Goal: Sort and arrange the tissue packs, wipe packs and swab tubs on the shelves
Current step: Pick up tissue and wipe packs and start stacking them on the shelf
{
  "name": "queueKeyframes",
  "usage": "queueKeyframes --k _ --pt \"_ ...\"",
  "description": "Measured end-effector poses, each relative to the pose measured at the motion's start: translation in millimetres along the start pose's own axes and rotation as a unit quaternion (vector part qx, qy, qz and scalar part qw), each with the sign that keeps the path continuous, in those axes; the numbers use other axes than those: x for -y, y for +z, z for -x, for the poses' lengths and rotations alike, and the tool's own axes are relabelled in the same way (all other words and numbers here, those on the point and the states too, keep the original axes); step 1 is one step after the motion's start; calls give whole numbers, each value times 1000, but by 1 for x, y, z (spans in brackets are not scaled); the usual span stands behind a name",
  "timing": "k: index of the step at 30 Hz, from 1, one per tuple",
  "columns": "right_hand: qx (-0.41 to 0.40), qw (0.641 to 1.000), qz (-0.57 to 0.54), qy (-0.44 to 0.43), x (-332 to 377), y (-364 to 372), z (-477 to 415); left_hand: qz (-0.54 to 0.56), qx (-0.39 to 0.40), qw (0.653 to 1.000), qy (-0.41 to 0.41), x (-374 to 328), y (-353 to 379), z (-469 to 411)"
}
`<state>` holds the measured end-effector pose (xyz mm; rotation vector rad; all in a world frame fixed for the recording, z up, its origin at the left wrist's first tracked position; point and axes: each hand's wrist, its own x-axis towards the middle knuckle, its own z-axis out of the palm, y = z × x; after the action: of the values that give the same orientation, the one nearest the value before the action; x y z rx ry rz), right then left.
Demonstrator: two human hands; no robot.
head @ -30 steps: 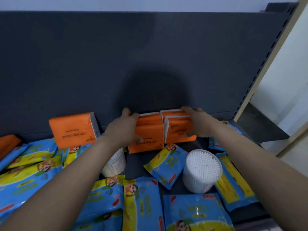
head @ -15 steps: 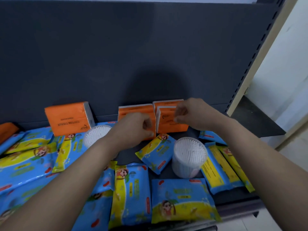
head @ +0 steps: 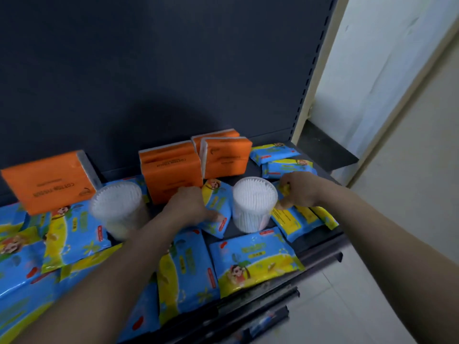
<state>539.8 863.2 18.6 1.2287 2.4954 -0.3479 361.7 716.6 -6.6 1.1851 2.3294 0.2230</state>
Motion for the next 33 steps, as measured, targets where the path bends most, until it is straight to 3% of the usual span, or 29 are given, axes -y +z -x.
queueKeyframes --k 7,19,23,26,30,33 --pt "3 996 -76 51 2 5 2 214 1 976 -34 8 -4 3" --pt "31 999 -39 15 7 -3 -4 248 -78 964 -63 5 -18 49" --pt "-12 1000 -2 -5 4 -13 -1 260 -128 955 -64 1 -22 59" --pt "-39 997 -70 -7 -1 -24 -2 284 -173 941 -65 -4 -27 67" --pt "-162 976 -135 -48 -4 -50 5 302 -236 923 -45 -15 -31 79" --pt "-272 932 -193 -141 0 -75 22 319 -271 908 -37 -22 -30 86"
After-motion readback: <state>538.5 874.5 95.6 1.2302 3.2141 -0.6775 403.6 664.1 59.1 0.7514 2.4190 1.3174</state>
